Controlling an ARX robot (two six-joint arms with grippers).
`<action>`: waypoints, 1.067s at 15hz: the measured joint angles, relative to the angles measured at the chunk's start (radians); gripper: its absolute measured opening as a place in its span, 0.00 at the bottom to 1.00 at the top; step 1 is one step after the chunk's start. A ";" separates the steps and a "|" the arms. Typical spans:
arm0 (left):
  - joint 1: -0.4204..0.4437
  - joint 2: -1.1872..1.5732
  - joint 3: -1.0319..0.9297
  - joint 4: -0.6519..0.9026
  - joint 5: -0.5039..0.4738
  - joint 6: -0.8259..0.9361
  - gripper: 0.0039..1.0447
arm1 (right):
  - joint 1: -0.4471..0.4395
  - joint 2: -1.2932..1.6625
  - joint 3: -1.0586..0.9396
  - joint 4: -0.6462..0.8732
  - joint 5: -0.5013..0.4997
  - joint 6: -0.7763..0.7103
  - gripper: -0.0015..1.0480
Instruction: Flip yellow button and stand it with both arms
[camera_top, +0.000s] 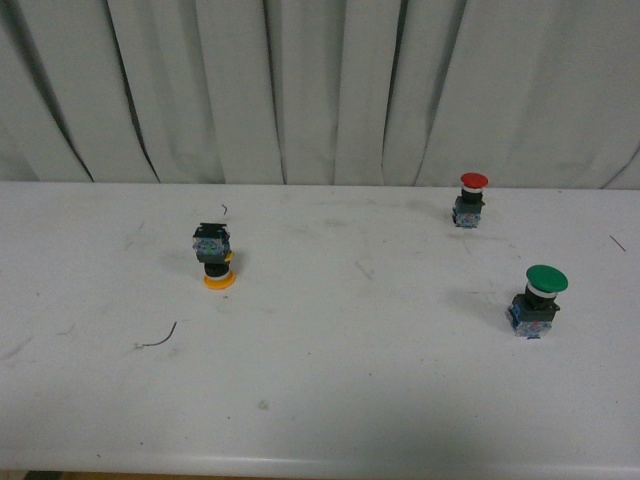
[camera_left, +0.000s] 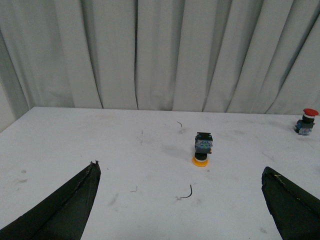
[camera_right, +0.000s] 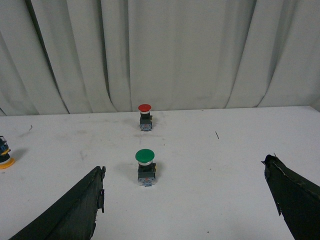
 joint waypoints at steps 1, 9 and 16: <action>0.000 0.000 0.000 0.000 0.000 0.000 0.94 | 0.000 0.000 0.000 0.000 0.000 0.000 0.94; -0.205 0.179 0.149 -0.164 -0.280 -0.167 0.94 | 0.000 0.000 0.000 0.000 0.000 0.000 0.94; -0.070 1.073 0.382 0.562 -0.021 -0.089 0.94 | 0.000 0.000 0.000 0.000 0.000 0.000 0.94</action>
